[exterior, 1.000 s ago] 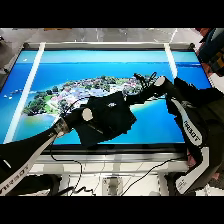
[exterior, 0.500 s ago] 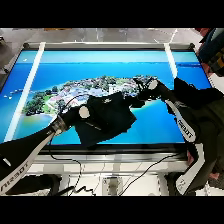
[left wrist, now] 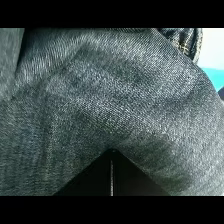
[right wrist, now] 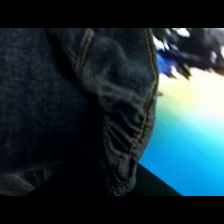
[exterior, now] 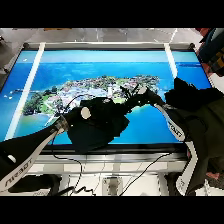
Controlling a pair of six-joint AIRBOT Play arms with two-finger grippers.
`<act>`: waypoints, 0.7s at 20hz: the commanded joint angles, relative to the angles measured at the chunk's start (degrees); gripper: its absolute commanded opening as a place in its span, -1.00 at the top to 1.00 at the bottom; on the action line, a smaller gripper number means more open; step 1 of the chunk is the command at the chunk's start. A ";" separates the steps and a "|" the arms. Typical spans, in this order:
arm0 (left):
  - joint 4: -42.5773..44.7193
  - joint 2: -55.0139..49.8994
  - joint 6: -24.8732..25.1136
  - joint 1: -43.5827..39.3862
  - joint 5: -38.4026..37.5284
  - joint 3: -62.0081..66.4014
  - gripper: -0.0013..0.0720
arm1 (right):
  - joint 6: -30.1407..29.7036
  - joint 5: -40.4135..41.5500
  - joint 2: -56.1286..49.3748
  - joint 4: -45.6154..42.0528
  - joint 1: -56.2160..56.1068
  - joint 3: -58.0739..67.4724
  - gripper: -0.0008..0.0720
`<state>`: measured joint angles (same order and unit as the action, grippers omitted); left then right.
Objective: Fold the clothes and pants, and hang the long-sleeved shirts on hangers.
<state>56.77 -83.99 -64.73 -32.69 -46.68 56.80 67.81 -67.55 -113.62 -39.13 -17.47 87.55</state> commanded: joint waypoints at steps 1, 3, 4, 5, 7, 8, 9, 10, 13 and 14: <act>2.84 4.02 0.00 1.73 -2.95 0.07 0.92 | -1.11 4.02 1.73 1.66 1.27 3.15 0.89; 2.82 9.33 0.00 3.78 -5.18 0.07 0.92 | 0.81 2.84 4.07 1.55 5.05 6.19 0.89; 2.84 12.59 0.02 4.94 -5.18 0.07 0.92 | 1.68 2.10 5.49 1.53 7.19 7.45 0.89; 2.86 15.69 0.07 6.10 -4.72 0.07 0.92 | 2.54 1.38 7.17 1.55 9.53 8.41 0.89; 3.30 21.66 0.33 8.76 -2.95 0.07 0.92 | 5.29 -0.22 11.56 1.55 14.71 9.68 0.89; 3.28 24.37 0.46 10.14 -1.97 0.07 0.92 | 6.54 -0.79 14.27 1.55 17.59 9.90 0.89; 3.26 26.62 0.46 11.39 -1.36 0.07 0.92 | 7.54 -1.11 17.03 1.49 20.39 9.94 0.89; 3.26 28.63 0.46 12.46 -1.03 0.07 0.92 | 8.66 -1.31 20.24 1.31 23.63 9.94 0.89; 3.26 34.12 0.46 14.93 -0.90 0.07 0.92 | 12.46 -1.36 30.23 -0.02 34.51 9.94 0.89; 3.26 35.43 0.46 15.32 -0.87 0.07 0.92 | 14.60 -1.29 33.46 -1.81 38.42 9.94 0.89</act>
<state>59.94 -53.52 -64.36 -19.51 -48.12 56.80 77.28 -68.55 -88.66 -38.72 11.31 97.19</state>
